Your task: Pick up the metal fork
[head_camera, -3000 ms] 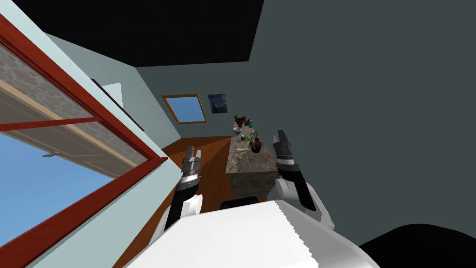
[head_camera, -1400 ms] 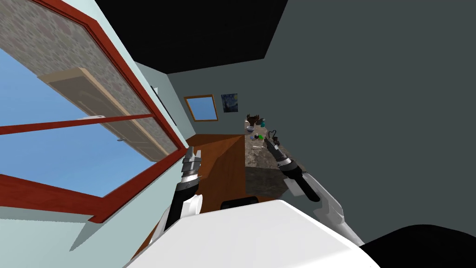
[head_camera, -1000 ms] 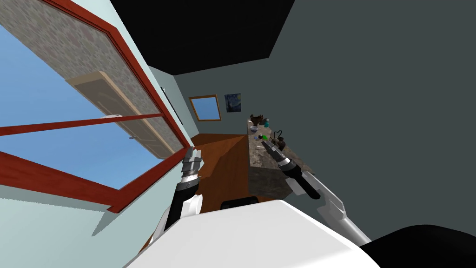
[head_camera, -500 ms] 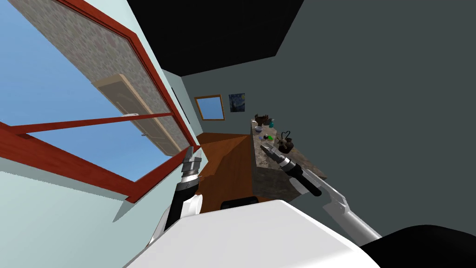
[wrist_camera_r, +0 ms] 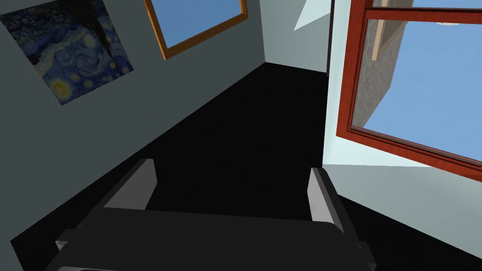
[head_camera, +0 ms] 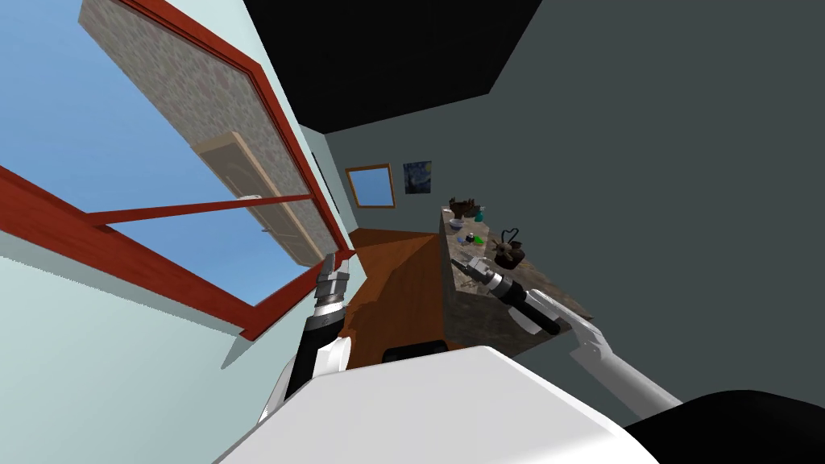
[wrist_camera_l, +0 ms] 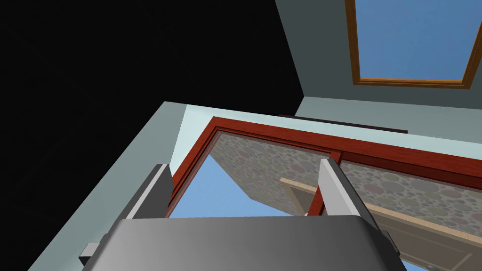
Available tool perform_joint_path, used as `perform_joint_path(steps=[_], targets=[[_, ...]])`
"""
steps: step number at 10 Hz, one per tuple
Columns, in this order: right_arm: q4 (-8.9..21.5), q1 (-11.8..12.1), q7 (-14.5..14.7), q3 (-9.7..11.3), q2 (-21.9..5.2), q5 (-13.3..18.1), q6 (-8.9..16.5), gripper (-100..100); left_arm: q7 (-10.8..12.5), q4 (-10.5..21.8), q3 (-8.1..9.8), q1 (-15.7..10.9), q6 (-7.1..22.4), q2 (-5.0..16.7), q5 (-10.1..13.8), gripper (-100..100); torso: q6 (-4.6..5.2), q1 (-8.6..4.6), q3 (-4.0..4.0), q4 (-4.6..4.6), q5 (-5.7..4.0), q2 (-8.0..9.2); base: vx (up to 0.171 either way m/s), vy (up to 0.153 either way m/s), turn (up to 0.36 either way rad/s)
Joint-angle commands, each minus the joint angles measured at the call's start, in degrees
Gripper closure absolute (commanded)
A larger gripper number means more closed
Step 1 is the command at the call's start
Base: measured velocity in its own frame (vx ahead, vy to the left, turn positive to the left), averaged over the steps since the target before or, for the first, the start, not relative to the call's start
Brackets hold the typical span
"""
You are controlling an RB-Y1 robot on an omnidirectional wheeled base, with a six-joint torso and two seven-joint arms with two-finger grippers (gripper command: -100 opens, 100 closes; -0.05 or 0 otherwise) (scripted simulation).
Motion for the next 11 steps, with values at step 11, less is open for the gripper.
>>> perform_joint_path(steps=[11], targets=[[15.2, -1.5, 4.1, 6.1, -18.2, 6.8, -2.9, -100, 0.0, 0.0, 0.01, 0.0, 0.0, 0.0, 0.0, 0, 0.01, -0.19, -0.04, -0.02, -0.05, -0.07, 0.045, 0.056, 0.082]])
